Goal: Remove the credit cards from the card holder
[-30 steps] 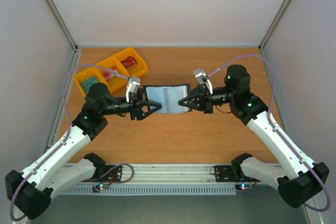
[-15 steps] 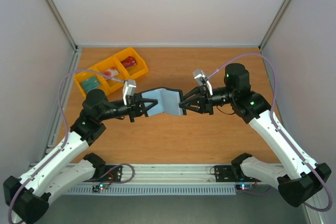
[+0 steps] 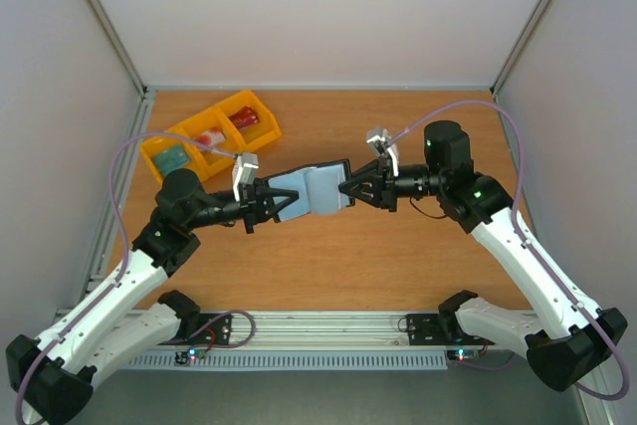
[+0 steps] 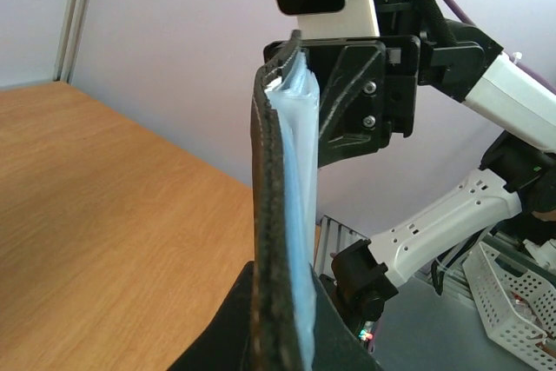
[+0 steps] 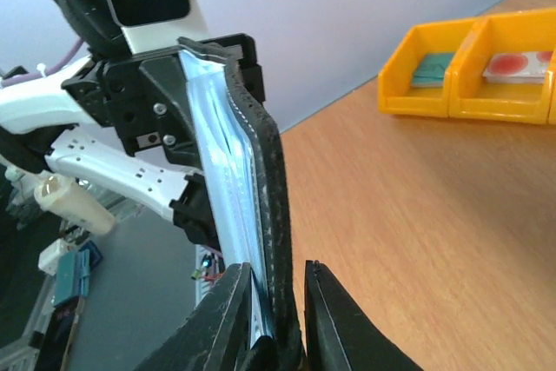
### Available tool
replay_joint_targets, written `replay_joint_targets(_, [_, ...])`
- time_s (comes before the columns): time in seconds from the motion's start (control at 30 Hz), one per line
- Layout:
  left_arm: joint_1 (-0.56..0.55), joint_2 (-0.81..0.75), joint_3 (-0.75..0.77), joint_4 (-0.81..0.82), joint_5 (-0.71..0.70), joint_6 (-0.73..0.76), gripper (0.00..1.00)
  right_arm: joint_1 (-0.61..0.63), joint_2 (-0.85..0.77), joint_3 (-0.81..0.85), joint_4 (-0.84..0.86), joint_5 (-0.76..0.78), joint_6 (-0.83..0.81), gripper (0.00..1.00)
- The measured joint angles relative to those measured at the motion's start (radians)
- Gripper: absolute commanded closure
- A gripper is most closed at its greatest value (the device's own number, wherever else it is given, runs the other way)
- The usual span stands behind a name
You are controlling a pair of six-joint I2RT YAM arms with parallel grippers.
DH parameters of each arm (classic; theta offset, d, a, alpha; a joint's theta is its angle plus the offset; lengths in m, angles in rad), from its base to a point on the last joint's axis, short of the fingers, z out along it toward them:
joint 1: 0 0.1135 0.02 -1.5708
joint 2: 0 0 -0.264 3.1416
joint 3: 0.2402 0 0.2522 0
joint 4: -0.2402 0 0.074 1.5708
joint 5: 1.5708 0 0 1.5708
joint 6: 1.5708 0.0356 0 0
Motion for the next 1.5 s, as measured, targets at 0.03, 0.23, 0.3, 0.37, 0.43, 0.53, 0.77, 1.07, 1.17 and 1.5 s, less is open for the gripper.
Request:
replay_joint_targets(0.03, [0.0, 0.0, 0.0, 0.0, 0.001, 0.002, 1.0, 0.0, 0.005, 0.0, 0.002, 0.007, 0.005, 0.77])
replay_joint_targets(0.23, [0.0, 0.0, 0.0, 0.0, 0.001, 0.003, 1.0, 0.005, 0.04, 0.0, 0.032, 0.022, 0.038, 0.75])
replay_joint_targets(0.3, [0.0, 0.0, 0.0, 0.0, 0.0, 0.003, 1.0, 0.011, 0.043, 0.0, 0.043, 0.022, 0.047, 0.72])
replay_joint_targets(0.37, [0.0, 0.0, 0.0, 0.0, 0.0, 0.003, 1.0, 0.022, 0.047, 0.0, 0.055, 0.019, 0.055, 0.7])
replay_joint_targets(0.43, [0.0, 0.002, 0.0, 0.0, -0.002, 0.003, 1.0, 0.034, 0.054, 0.0, 0.06, 0.014, 0.058, 0.7])
replay_joint_targets(0.53, [0.0, 0.002, 0.0, 0.0, -0.004, 0.003, 1.0, 0.054, 0.071, 0.0, 0.067, 0.009, 0.058, 0.77])
replay_joint_targets(0.77, [0.0, 0.003, 0.0, -0.002, -0.022, 0.002, 1.0, 0.102, 0.093, 0.023, 0.072, 0.01, 0.058, 0.78])
replay_joint_targets(1.07, [0.0, 0.007, -0.001, -0.002, -0.04, 0.002, 1.0, 0.161, 0.11, 0.053, 0.07, 0.035, 0.051, 0.74])
replay_joint_targets(1.17, [0.0, 0.007, -0.003, -0.003, -0.049, -0.001, 1.0, 0.168, 0.11, 0.06, 0.057, 0.048, 0.044, 0.79])
replay_joint_targets(1.5, [0.0, 0.007, -0.008, -0.009, -0.061, -0.019, 0.59, 0.169, 0.094, 0.085, -0.032, 0.123, -0.021, 0.99])
